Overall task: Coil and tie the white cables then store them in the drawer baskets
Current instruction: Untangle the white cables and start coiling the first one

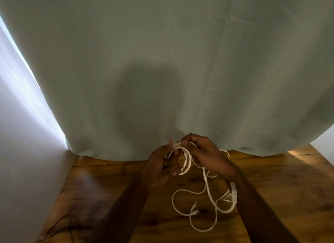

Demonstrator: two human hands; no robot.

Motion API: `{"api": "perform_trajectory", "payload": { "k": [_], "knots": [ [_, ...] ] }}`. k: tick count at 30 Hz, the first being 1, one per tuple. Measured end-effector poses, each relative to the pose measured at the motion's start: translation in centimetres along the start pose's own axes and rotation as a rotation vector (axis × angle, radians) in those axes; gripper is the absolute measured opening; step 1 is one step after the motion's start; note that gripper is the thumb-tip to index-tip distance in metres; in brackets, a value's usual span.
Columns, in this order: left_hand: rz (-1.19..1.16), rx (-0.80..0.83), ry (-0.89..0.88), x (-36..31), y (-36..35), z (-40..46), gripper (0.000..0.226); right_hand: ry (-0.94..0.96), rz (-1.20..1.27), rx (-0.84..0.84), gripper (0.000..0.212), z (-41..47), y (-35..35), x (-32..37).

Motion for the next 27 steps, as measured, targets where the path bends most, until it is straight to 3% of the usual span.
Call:
{"api": "perform_trajectory", "payload": {
  "k": [3, 8, 13, 18, 21, 27],
  "knots": [
    [-0.040, -0.066, -0.016, 0.1, 0.2, 0.2, 0.044, -0.134, 0.213, 0.035, 0.031, -0.9, -0.9, -1.0],
    [-0.083, -0.070, 0.017, 1.2, 0.2, 0.4, 0.046, -0.257, 0.255, 0.030, 0.040, -1.8, -1.7, -1.8],
    [-0.030, -0.018, -0.007, 1.6, 0.2, 0.1, 0.040, -0.162, 0.269, -0.063, 0.046, -2.2, -2.0, -1.2],
    [-0.056, 0.099, 0.105, 1.6, 0.9, -0.7, 0.038, -0.085, 0.225, -0.156, 0.034, -2.6, -3.0, -1.0],
    [-0.136, 0.085, 0.108, 1.8, 0.3, -0.9, 0.033, -0.062, 0.139, -0.182, 0.031, -2.7, -3.4, -0.6],
    [-0.254, 0.030, 0.112, 1.9, -1.4, -1.7, 0.040, -0.283, 0.437, -0.185, 0.043, -4.4, -3.5, -1.6]
  ]
}}
Point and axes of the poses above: each hand's wrist, its own z-axis towards the middle knuckle, its own y-axis out of the back of the hand, x = y × z, the point moved 5 cm from there along z, towards the middle knuckle
